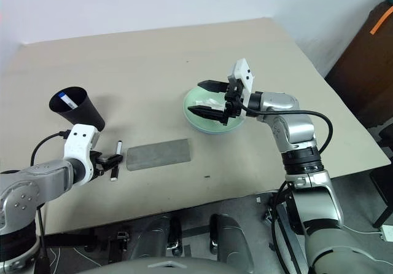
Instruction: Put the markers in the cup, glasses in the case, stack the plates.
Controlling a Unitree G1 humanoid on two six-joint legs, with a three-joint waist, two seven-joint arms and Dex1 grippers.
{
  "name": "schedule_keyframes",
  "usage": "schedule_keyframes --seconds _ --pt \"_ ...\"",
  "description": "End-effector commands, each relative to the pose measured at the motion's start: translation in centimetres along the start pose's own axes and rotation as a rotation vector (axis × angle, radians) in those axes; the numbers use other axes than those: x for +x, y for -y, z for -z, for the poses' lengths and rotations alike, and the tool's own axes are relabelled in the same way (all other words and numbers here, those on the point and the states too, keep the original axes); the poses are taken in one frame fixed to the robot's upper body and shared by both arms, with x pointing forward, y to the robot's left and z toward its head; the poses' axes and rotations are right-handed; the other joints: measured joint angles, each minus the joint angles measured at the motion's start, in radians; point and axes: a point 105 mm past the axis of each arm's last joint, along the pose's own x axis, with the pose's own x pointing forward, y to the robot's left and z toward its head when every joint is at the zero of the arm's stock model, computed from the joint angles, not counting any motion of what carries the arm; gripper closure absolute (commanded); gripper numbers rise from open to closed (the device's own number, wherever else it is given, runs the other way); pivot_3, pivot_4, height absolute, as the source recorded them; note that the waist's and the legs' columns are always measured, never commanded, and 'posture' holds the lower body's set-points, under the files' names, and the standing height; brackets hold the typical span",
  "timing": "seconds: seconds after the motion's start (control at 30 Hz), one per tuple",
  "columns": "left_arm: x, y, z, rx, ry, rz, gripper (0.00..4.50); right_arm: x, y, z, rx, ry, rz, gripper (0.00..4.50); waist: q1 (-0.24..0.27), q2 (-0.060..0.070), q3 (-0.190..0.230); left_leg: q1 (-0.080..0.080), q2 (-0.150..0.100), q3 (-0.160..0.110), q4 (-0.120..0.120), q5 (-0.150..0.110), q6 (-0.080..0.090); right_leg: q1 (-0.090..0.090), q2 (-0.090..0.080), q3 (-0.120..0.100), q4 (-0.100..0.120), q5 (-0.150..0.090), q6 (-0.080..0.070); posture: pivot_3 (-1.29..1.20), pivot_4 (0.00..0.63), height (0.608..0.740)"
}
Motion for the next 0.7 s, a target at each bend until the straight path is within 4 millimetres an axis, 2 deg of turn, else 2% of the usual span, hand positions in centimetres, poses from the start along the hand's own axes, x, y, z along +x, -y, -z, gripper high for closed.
schedule_keyframes --seconds 0.03,0.27,0.37,0.47,0.53,0.63,0.7 --pt "0.2 -0.3 1.8 -0.002 -0.093 0.007 2.23 -0.3 -0.1 -1.5 -0.051 0.034 0.008 0.00 0.000 0.000 0.000 0.000 0.000 0.000 0.000 0.000 0.000 0.000 0.000 0.000 0.000 0.000 0.000 0.00 0.150 0.740" --pt "0.2 -1.2 1.7 -0.011 -0.097 -0.024 4.46 -0.4 0.2 -1.5 -0.054 0.038 0.022 0.00 0.000 0.001 0.000 0.002 0.000 0.000 0.000 0.000 0.000 0.001 0.000 0.000 0.000 -0.002 -0.003 0.00 0.150 0.740" --pt "0.2 -1.3 1.4 -0.014 -0.086 -0.026 4.48 -0.4 0.3 -1.5 -0.055 0.039 0.027 0.00 0.000 0.001 0.000 0.002 0.000 -0.001 0.000 0.000 0.000 0.001 0.000 0.000 0.000 -0.002 -0.003 0.00 0.150 0.740" --pt "-0.1 -0.6 -0.1 -0.033 -0.011 0.037 4.48 -0.4 0.5 -1.7 -0.055 0.045 0.032 0.00 0.001 0.001 0.000 0.002 0.000 -0.001 -0.001 0.000 0.000 0.001 0.000 0.000 0.000 -0.002 -0.003 0.00 0.150 0.740" --pt "-0.6 0.2 -2.8 -0.019 0.150 0.117 4.48 -0.4 0.5 -1.8 -0.054 0.047 0.031 0.00 0.002 0.000 0.000 0.002 0.000 -0.001 0.000 0.000 0.000 0.001 0.000 0.000 0.000 -0.002 -0.003 0.00 0.150 0.740" --pt "-2.0 1.0 -5.4 0.020 0.319 0.221 4.48 -0.3 0.4 -1.9 -0.055 0.051 0.028 0.00 0.003 0.000 0.000 0.000 0.000 -0.001 0.000 0.000 0.000 0.000 0.000 -0.001 0.000 -0.002 -0.003 0.00 0.150 0.740" --pt "-3.5 2.1 -7.2 0.058 0.461 0.353 4.48 -0.3 0.3 -2.0 -0.055 0.056 0.025 0.00 0.002 -0.001 0.000 -0.001 0.000 -0.001 0.000 0.000 0.000 0.000 -0.001 -0.001 -0.001 -0.002 -0.003 0.00 0.150 0.740"
